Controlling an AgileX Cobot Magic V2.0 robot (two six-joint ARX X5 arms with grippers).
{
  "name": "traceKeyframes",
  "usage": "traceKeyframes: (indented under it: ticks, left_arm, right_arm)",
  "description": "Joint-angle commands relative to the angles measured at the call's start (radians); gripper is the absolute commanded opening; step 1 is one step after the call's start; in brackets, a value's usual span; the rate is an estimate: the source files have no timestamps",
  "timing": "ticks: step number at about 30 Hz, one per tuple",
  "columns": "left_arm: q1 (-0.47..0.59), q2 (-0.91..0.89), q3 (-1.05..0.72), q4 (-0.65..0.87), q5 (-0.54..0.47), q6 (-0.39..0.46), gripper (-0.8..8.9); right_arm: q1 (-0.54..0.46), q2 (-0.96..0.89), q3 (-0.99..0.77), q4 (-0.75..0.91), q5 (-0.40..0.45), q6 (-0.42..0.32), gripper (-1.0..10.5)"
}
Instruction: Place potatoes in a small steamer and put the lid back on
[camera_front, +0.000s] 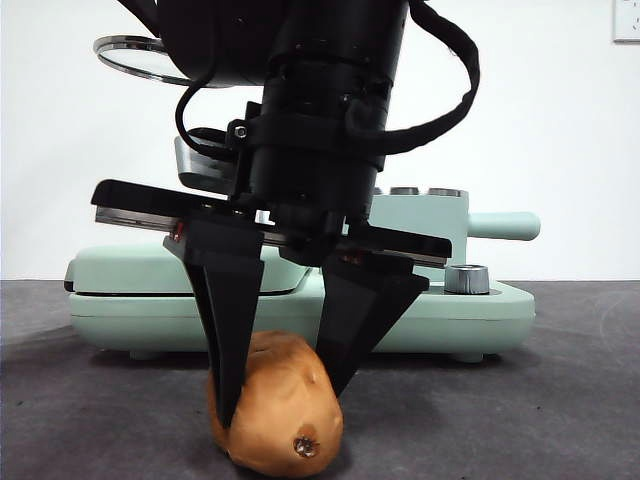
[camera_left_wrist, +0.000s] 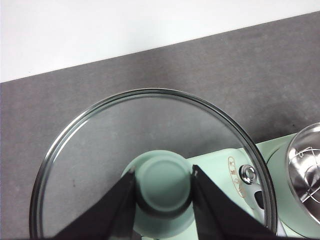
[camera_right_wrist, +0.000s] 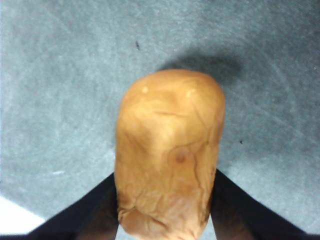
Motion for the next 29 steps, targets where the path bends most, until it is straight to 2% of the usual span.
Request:
traceKeyframes:
  ticks: [1,7,15,22,29]
  left_arm:
    - [-0.002,-0.006,0.039,0.023,0.013,0.004,0.14]
    - [-0.002,-0.006,0.039,0.023,0.013,0.003,0.14]
    - [0.002,-0.006,0.039,0.022,0.013,0.003,0.14]
    - [0.003,-0.006,0.039,0.019,0.013,0.002,0.14]
    - [0.003,-0.002,0.039,0.019,0.013,0.002,0.14]
  right_arm:
    - [0.009,0.014,0.027,-0.013,-0.003,0.000,1.6]
    - [-0.019,0.001,0.162,-0.175,0.006,-0.056,1.6]
    - [-0.124,0.001,0.465,-0.360,0.058,-0.216,1.6]
    - [-0.299,0.002,0.662,-0.369,0.058,-0.338,1.6]
    - [-0.467,0.016,0.764,-0.338,0.045,-0.412,1.6]
